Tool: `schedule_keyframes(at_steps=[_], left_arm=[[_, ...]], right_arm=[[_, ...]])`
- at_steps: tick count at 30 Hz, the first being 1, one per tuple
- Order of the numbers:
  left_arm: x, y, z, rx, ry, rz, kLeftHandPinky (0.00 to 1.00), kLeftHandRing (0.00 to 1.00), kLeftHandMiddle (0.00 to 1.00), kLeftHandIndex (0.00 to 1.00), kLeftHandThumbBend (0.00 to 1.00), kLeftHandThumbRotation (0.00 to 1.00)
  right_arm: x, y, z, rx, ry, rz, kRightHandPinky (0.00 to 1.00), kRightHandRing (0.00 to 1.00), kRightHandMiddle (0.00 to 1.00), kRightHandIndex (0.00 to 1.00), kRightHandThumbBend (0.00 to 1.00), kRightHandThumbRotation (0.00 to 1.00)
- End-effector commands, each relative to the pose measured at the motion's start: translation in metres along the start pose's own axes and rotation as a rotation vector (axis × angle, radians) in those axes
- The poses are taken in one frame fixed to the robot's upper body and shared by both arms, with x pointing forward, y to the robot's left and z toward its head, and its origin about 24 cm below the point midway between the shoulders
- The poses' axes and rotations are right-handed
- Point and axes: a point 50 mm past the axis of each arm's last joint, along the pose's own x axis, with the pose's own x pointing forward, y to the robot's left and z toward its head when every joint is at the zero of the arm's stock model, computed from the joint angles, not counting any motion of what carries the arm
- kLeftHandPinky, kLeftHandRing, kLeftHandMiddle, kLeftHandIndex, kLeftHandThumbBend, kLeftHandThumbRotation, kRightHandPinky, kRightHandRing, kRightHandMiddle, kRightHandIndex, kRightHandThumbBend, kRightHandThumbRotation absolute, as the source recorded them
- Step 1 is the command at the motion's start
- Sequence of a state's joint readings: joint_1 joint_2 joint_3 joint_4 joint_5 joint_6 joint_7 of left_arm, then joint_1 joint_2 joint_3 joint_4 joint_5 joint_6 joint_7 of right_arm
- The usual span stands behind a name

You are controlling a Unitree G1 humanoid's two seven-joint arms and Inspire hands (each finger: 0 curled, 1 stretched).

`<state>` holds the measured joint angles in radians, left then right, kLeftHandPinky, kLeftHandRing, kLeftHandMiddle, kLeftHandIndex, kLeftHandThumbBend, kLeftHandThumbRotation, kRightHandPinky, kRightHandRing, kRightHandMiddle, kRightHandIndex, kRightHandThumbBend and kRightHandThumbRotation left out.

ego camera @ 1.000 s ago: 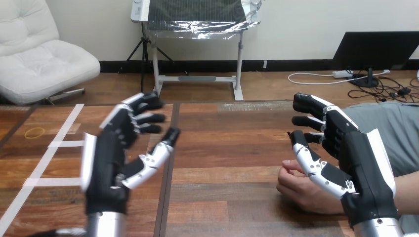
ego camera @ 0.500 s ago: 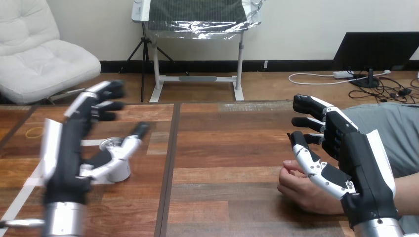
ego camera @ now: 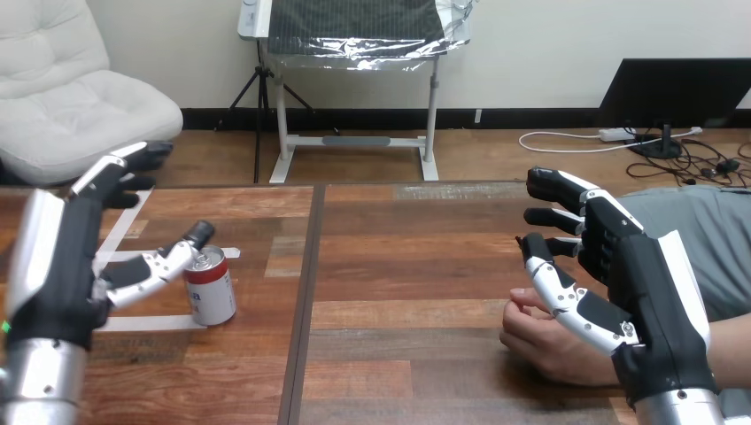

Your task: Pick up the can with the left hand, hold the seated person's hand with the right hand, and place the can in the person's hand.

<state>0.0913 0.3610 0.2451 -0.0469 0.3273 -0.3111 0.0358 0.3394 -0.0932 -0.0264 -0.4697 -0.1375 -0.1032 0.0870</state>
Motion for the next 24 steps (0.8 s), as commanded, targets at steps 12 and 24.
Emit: schedule_keyframes(at_steps=[12, 24], left_arm=[[0.033, 0.007, -0.008, 0.145, -0.016, -0.089, 0.73, 0.76, 0.80, 0.81, 0.73, 0.27], [0.046, 0.003, -0.018, 0.241, 0.015, -0.159, 0.71, 0.76, 0.81, 0.82, 0.76, 0.32]], right_arm=[[0.015, -0.006, 0.013, -0.022, -0.088, 0.016, 0.64, 0.76, 0.82, 0.79, 0.31, 0.00], [0.017, -0.008, 0.014, -0.027, -0.096, 0.025, 0.64, 0.78, 0.85, 0.78, 0.32, 0.00]])
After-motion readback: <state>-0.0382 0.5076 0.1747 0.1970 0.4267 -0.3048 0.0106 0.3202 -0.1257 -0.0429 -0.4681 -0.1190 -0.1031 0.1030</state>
